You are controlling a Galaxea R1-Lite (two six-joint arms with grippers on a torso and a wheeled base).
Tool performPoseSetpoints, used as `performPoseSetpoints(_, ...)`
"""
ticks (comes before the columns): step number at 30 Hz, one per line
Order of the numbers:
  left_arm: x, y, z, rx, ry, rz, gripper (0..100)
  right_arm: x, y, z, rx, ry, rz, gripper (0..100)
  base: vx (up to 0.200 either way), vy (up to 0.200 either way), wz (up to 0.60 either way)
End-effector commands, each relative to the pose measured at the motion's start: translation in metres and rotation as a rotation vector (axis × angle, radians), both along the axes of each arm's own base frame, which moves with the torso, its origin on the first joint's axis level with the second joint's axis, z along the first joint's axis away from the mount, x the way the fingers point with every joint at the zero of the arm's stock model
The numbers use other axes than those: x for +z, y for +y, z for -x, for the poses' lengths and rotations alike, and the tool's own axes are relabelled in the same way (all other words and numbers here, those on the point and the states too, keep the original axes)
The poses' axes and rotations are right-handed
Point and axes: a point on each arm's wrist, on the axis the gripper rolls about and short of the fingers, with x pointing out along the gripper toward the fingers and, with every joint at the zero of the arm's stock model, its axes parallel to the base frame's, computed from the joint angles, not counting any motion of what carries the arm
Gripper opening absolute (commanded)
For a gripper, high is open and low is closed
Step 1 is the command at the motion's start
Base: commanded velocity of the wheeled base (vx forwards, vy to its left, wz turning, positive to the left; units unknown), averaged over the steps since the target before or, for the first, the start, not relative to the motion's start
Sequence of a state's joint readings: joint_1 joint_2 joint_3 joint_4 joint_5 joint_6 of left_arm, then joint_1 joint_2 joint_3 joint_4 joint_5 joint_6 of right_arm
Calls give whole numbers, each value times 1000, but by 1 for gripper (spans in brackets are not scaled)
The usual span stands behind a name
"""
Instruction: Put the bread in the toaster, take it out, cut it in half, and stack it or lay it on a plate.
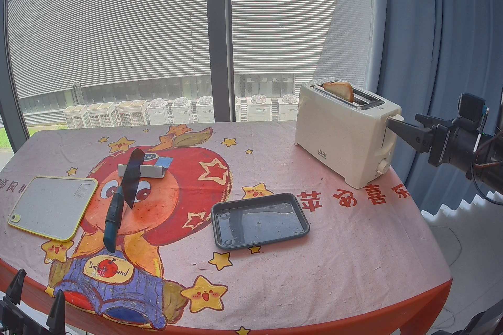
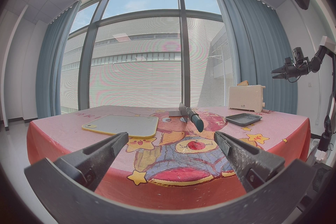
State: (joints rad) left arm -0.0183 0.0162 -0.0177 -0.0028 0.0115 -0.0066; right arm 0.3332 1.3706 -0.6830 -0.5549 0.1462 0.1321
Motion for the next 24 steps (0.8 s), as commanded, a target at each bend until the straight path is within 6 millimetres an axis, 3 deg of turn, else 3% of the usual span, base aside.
performPoseSetpoints(1,-5,0,0,1,1,0,100,0,0,2,-16,-4,0,100,0,0,0)
performPoseSetpoints(24,-5,0,0,-1,1,1,100,-22,-8,38,11,29,41,100,0,0,0)
